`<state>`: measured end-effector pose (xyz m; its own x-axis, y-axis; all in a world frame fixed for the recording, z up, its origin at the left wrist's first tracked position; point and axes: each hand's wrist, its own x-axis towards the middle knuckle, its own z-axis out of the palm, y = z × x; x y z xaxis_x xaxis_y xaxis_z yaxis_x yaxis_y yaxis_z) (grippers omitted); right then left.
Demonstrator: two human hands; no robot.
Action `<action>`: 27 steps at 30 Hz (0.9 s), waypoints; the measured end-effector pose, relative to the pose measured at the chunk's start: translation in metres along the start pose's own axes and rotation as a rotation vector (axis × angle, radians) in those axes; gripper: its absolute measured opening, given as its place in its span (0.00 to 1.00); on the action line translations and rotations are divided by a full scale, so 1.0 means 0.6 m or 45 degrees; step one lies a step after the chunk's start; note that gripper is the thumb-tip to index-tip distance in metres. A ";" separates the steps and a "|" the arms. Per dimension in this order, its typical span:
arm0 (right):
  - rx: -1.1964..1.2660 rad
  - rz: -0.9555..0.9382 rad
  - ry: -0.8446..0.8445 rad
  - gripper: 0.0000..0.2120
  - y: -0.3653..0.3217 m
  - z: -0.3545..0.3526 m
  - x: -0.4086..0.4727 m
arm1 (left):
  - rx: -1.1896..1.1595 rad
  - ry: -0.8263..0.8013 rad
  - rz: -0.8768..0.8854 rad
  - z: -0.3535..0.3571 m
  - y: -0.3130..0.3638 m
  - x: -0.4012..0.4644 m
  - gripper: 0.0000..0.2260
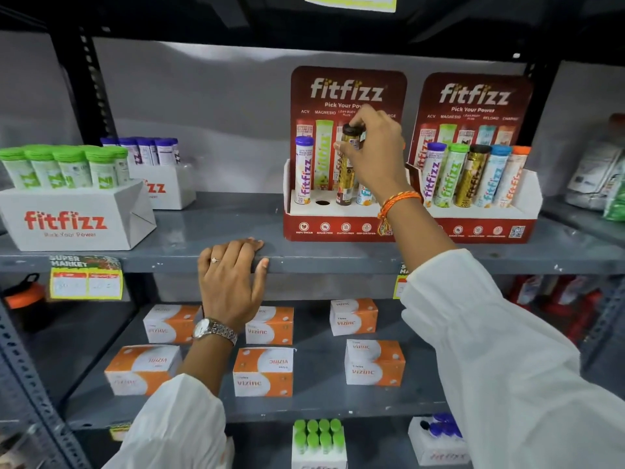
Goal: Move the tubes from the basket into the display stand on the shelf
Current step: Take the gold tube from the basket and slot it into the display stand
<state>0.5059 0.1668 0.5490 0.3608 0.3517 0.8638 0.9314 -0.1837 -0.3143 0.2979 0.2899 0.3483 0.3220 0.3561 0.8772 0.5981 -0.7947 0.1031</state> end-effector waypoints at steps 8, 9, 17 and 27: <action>-0.106 0.018 -0.085 0.14 -0.010 -0.005 0.015 | 0.010 -0.034 -0.010 -0.003 0.001 0.000 0.20; -0.105 0.025 -0.096 0.15 -0.011 -0.005 0.015 | 0.011 -0.039 -0.009 -0.003 0.001 -0.001 0.20; -0.159 0.004 -0.266 0.11 -0.011 -0.010 0.033 | 0.031 -0.042 -0.013 -0.004 0.001 0.000 0.19; -0.260 -0.070 -0.571 0.19 0.001 -0.018 0.048 | 0.041 -0.068 -0.022 -0.003 0.000 -0.001 0.19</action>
<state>0.5164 0.1667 0.5782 0.3380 0.7180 0.6085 0.9375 -0.3138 -0.1505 0.2963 0.2885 0.3486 0.3498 0.3958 0.8491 0.6268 -0.7725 0.1019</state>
